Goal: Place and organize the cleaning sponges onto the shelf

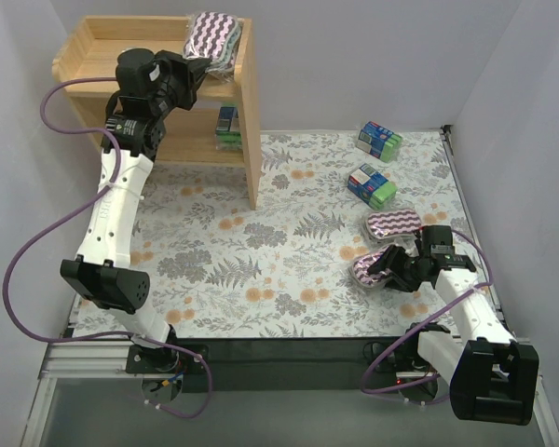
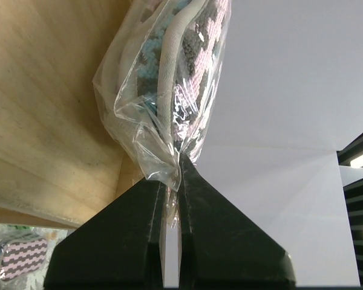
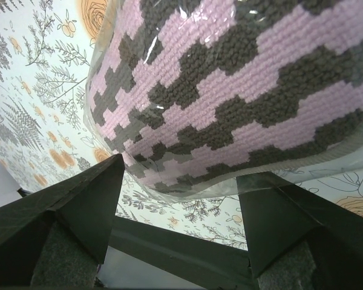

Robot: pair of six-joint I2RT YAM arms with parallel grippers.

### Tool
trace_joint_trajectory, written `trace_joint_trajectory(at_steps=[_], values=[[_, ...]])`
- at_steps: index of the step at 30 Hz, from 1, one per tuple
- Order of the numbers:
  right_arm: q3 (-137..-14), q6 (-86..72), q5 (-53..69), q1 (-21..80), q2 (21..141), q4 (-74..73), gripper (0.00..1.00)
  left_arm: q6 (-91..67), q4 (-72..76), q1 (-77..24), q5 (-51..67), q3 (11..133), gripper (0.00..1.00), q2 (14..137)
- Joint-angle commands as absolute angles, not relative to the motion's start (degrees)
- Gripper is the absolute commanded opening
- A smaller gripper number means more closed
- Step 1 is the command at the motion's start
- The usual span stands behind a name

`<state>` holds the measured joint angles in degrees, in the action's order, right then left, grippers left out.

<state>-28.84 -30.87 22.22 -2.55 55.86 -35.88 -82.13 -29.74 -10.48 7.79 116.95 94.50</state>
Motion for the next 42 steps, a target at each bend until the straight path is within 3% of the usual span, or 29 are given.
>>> trace_joint_trajectory(at_steps=[1, 9, 11, 16, 19, 22, 27, 34, 37, 42], values=[[-31.73, -29.88, 22.06, -2.46, 56.25, -34.37, 0.69, -83.06, -29.79, -12.30, 5.10, 119.09, 0.00, 95.45], [-32.26, -29.62, 22.50, -2.46, 56.95, -34.01, 0.69, -83.67, -29.97, -12.48, 5.44, 118.21, 0.02, 96.68], [-32.26, -29.53, 22.41, -2.46, 57.04, -33.75, 0.69, -84.02, -29.53, -12.57, 6.85, 117.08, 0.12, 96.24], [-32.26, -29.44, 22.06, -2.46, 57.57, -33.14, 0.68, -82.45, -26.19, -12.57, 6.07, 112.68, 0.50, 90.46], [-32.08, -29.62, 21.80, -2.37, 58.27, -32.61, 0.67, -79.81, -26.28, -12.57, 5.98, 111.28, 0.66, 87.29], [-31.47, -29.71, 21.71, -2.46, 59.06, -31.73, 0.65, -77.00, -26.45, -12.66, 5.71, 107.59, 0.75, 81.67], [-29.71, -29.97, 23.46, -2.37, 58.45, -30.15, 0.44, -72.08, -29.17, -12.57, 3.96, 99.60, 0.77, 68.15], [-25.58, -32.69, 26.45, -1.59, 55.90, -27.69, 0.08, -64.26, -39.89, -12.57, 7.19, 89.51, 0.78, 55.58], [-24.00, -34.88, 26.81, 1.57, 55.37, -25.68, 0.01, -63.54, -42.88, -12.57, 9.91, 79.77, 0.78, 49.87], [-22.41, -45.07, 24.88, 13.14, 55.81, -19.09, 0.01, -62.67, -43.85, -12.66, 13.18, 66.55, 0.76, 41.58]])
